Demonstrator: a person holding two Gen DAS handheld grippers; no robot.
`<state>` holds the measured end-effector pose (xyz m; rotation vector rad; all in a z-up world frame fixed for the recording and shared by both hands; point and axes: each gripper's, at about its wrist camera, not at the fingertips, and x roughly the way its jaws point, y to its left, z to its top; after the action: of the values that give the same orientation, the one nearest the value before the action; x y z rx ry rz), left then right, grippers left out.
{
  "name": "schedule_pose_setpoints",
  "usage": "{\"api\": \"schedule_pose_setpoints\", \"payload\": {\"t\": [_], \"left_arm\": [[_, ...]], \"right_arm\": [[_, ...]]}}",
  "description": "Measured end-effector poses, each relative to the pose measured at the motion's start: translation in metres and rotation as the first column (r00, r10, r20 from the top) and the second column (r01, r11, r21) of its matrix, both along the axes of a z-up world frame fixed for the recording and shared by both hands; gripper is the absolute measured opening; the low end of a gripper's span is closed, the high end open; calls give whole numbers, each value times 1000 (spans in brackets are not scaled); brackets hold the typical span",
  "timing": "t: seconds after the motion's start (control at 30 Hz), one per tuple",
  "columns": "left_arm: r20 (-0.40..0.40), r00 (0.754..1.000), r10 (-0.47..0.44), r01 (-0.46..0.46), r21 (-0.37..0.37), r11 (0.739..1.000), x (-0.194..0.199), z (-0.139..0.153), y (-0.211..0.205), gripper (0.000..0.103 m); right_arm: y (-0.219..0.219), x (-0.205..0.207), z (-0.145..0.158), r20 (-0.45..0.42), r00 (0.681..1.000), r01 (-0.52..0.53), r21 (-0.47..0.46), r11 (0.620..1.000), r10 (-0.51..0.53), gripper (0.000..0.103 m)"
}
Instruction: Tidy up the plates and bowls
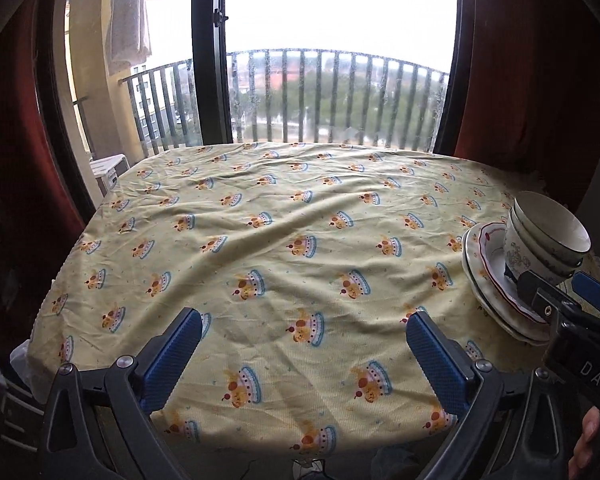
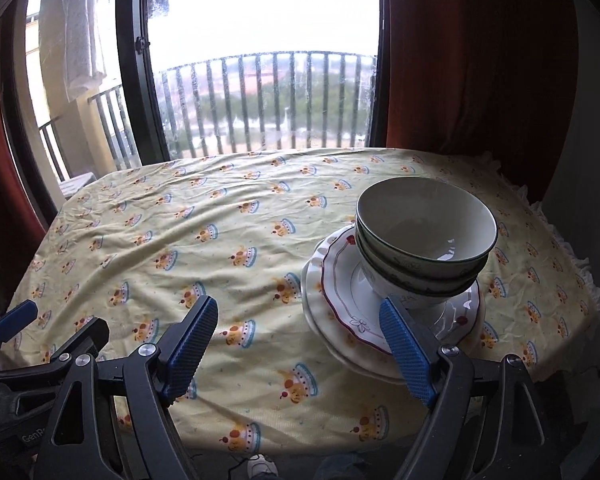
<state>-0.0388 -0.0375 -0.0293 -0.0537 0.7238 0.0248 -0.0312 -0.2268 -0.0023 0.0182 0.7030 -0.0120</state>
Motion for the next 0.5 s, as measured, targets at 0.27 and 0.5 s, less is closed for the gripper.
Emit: {"api": "schedule_pose_setpoints", "payload": {"t": [0.27,0.5], "left_arm": [[22,1000,19,-19,-22,1000,-6,0,8,103],[28,1000,11,-11,-19,1000,-10,0,8,103]], "right_arm": [[11,-17,-7,12,1000,10,14,1000,-10,91],[9,-22,-6,20,999,27,24,999,-27,94]]}}
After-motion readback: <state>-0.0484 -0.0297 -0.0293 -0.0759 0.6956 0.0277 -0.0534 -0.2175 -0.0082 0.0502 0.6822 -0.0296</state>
